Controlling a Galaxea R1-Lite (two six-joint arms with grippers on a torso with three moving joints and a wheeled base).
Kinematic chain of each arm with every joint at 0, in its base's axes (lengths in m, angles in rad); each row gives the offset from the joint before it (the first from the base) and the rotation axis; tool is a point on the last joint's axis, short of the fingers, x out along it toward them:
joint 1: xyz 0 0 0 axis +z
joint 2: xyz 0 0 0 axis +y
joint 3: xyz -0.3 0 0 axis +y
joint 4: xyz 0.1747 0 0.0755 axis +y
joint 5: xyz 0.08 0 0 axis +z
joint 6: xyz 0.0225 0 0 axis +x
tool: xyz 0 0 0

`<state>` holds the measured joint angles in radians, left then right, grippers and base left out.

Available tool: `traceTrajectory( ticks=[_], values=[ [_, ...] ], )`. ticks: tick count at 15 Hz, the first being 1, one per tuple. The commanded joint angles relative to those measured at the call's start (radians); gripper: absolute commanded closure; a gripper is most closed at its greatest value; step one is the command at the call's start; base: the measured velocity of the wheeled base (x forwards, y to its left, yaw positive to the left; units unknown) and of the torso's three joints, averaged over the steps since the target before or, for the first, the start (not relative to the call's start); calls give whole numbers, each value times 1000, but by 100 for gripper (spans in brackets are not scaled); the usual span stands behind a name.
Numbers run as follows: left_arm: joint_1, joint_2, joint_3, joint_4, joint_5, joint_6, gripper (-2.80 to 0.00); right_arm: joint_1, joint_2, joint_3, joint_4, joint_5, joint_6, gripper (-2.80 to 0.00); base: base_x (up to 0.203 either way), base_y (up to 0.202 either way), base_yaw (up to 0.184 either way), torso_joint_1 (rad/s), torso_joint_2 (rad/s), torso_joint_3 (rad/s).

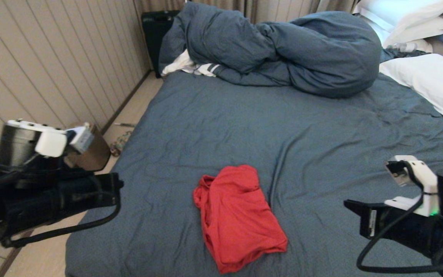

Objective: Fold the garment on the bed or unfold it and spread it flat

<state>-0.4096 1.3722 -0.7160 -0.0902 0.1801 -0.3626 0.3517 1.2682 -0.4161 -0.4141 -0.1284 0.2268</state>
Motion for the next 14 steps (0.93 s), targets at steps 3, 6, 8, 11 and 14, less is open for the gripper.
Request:
traceTrajectory(
  ticks=[3,6,8,11,14],
  values=[
    [306,-371,227,3,-21,43,0,-77,-330,125,35,-86,-36,0,0,0,0,0,0,0],
    [395,-651,404,46,-80,88,0,-132,-636,177,217,-120,-55,0,0,0,0,0,0,0],
    [421,-797,506,87,-127,104,0,-155,-851,184,412,-131,-61,0,0,0,0,0,0,0],
    [435,-927,620,107,-165,148,0,-182,-1001,237,594,-175,-47,0,0,0,0,0,0,0],
    [436,-1092,664,123,-171,199,0,-191,-994,280,558,-200,-79,0,0,0,0,0,0,0]
  ],
)
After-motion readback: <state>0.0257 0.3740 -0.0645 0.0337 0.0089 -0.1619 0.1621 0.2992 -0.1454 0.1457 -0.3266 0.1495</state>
